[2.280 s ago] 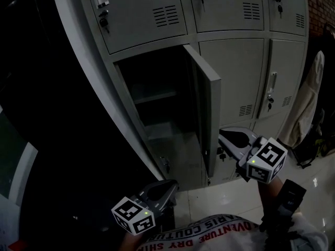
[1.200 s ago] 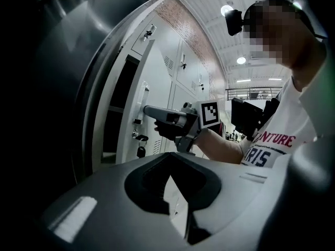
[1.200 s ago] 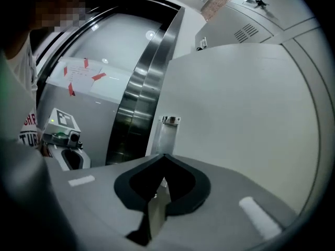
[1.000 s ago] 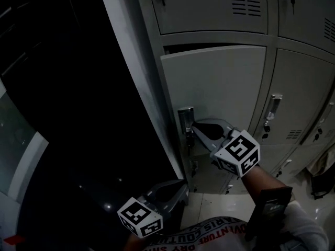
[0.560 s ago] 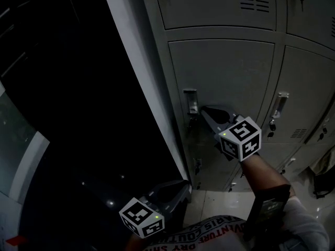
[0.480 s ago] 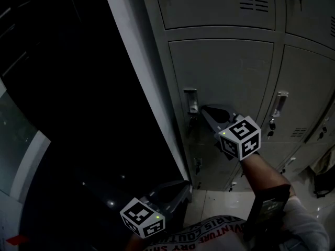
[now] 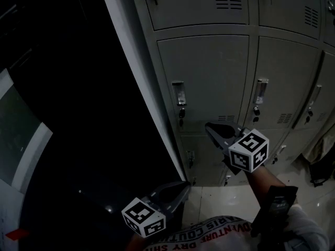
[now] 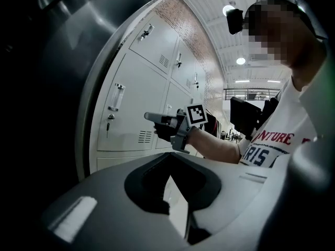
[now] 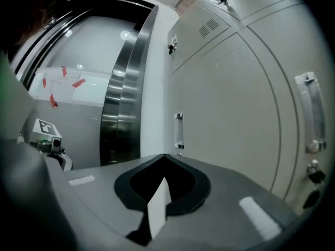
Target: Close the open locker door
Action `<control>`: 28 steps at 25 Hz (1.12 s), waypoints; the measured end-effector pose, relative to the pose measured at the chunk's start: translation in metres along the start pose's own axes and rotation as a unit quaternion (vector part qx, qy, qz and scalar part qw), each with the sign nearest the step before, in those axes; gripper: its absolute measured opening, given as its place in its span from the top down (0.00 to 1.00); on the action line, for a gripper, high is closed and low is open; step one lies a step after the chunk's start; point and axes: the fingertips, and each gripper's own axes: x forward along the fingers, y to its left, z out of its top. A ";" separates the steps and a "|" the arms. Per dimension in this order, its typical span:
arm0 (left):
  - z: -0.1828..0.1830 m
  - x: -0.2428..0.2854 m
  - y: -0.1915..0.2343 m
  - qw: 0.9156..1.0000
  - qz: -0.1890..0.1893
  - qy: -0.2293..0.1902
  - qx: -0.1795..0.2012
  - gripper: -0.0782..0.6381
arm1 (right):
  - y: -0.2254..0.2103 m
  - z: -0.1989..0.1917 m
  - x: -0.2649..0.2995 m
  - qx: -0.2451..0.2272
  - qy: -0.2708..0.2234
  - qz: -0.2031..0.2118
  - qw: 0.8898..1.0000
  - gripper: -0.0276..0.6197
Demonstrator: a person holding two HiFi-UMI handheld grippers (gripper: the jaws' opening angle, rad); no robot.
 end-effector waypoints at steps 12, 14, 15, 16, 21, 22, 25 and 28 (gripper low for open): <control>-0.046 -0.103 -0.149 0.999 -0.033 0.003 0.019 0.88 | 0.189 -0.050 -0.179 0.088 0.006 0.015 0.996 0.97; -0.058 -0.131 -0.180 0.999 -0.043 -0.001 0.023 0.88 | 0.236 -0.061 -0.208 0.098 0.011 0.019 0.995 0.97; -0.063 -0.146 -0.193 0.999 -0.047 -0.004 0.026 0.88 | 0.260 -0.067 -0.221 0.103 0.014 0.022 0.994 0.97; -0.067 -0.160 -0.205 0.998 -0.050 -0.006 0.028 0.88 | 0.285 -0.074 -0.233 0.108 0.018 0.025 0.994 0.97; -0.083 -0.208 -0.259 0.997 -0.075 -0.010 0.029 0.88 | 0.390 -0.097 -0.286 0.128 0.045 0.042 0.990 0.97; -0.085 -0.213 -0.269 0.996 -0.080 -0.010 0.031 0.88 | 0.405 -0.097 -0.295 0.125 0.048 0.044 0.990 0.97; -0.092 -0.224 -0.293 0.995 -0.092 -0.006 0.038 0.88 | 0.436 -0.095 -0.321 0.117 0.049 0.044 0.991 0.97; -0.094 -0.228 -0.311 0.994 -0.103 -0.006 0.039 0.88 | 0.448 -0.091 -0.341 0.118 0.046 0.036 0.991 0.97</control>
